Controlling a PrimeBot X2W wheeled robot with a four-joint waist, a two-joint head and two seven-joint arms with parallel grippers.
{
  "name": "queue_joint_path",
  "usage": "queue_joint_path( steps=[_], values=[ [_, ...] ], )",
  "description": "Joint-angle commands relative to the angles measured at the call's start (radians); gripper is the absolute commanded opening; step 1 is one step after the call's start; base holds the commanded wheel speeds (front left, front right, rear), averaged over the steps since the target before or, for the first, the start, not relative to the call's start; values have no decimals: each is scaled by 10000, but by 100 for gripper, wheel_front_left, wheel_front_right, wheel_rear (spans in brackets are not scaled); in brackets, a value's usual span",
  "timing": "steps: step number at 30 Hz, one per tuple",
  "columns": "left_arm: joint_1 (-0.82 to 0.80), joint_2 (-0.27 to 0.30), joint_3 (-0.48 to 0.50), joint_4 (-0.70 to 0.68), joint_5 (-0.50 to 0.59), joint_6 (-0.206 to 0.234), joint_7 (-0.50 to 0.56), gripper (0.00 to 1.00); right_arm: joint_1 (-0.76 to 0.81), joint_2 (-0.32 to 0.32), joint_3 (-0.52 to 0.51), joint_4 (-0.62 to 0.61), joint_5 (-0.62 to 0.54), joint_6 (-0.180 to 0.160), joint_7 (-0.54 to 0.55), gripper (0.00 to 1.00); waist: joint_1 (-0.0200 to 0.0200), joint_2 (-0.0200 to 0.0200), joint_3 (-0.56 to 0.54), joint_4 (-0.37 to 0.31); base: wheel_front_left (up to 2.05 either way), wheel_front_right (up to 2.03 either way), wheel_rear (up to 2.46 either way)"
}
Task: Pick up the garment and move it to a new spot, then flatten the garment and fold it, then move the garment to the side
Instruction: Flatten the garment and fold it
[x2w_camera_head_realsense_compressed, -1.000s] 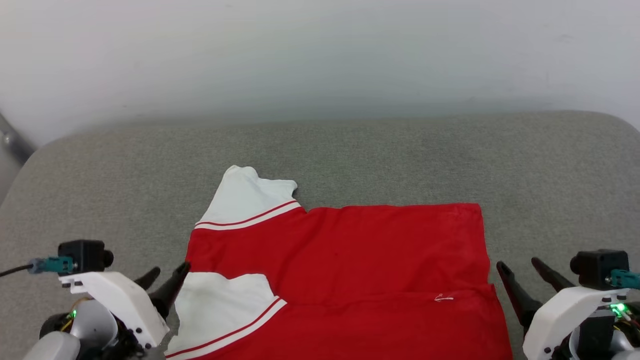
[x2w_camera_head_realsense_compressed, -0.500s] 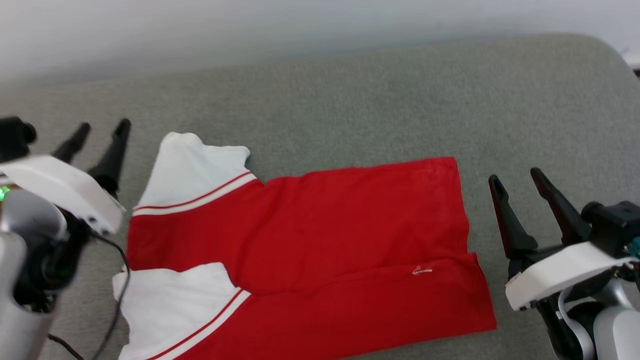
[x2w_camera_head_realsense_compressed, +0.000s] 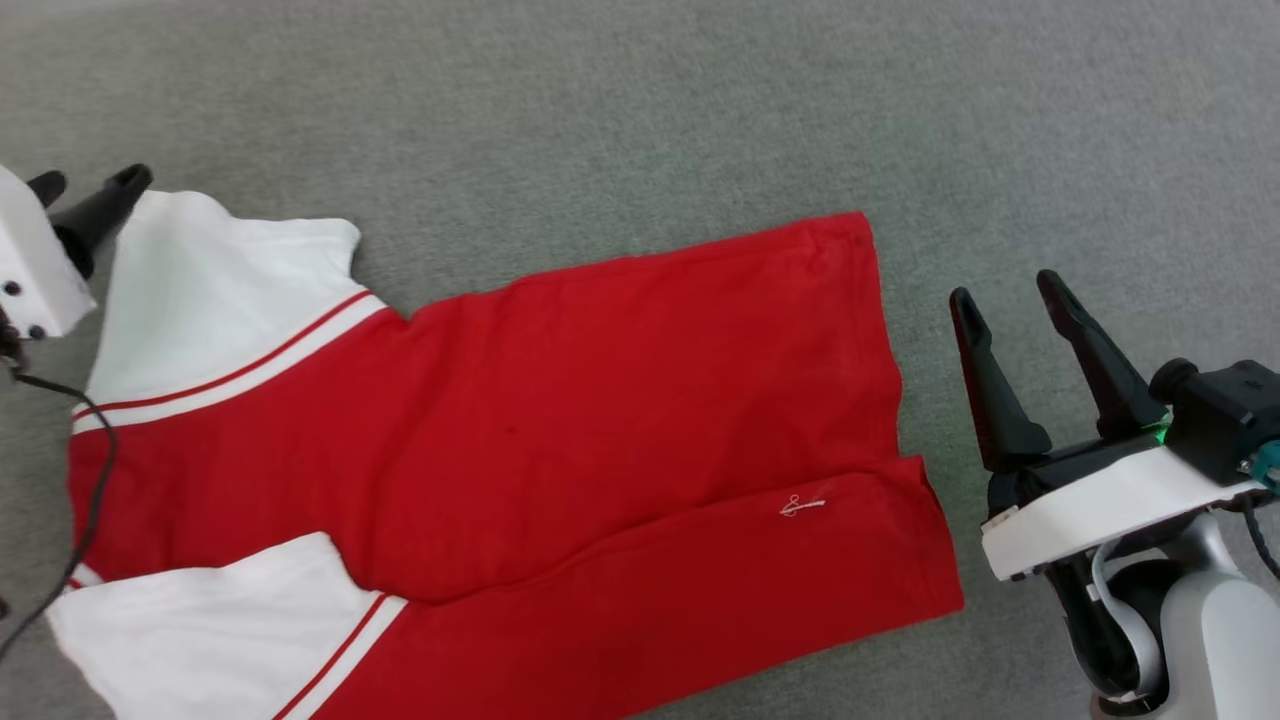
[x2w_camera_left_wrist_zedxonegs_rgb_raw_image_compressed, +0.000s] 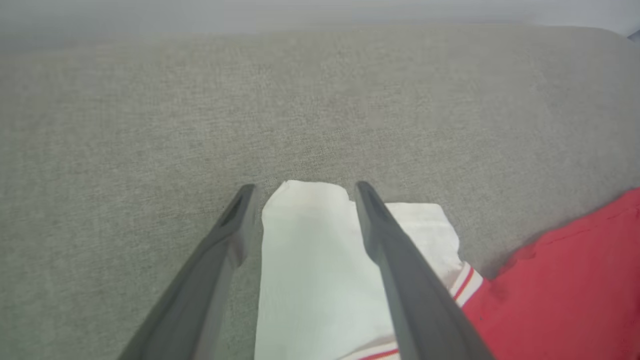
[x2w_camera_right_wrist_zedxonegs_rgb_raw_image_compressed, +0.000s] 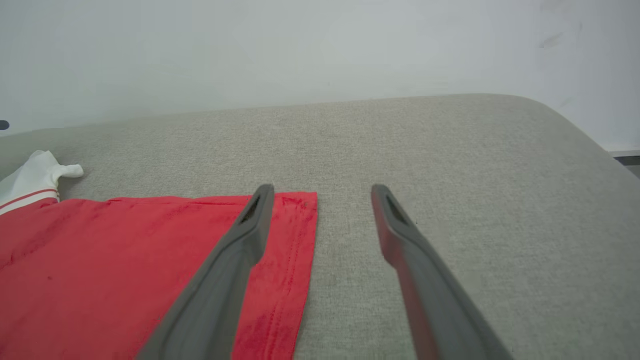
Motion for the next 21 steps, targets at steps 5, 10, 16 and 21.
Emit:
queue_joint_path(
  steps=[5, 10, 16, 21],
  values=[
    [-650, 783, -461, 578, -168, 7, 1997, 100, -282, 108, 178, 154, 181, -4, -191, 100, -3, -1, 731, -651, 0, 0, 0],
    [-604, 1015, -760, 911, -351, 287, 3108, 100, -304, 146, 241, 268, 332, -4, -271, 100, -3, -1, 994, -869, 0, 0, 0],
    [-226, 585, -1133, 979, -723, 576, 3877, 45, -333, 169, 84, 271, 554, -4, -213, 100, -3, -1, 1153, -934, 0, 0, 0],
    [-214, 280, -1200, 1053, -725, 538, 3625, 0, -382, 129, -14, 135, 743, -4, -24, 100, -3, -1, 1208, -886, 0, 0, 0]
  ],
)
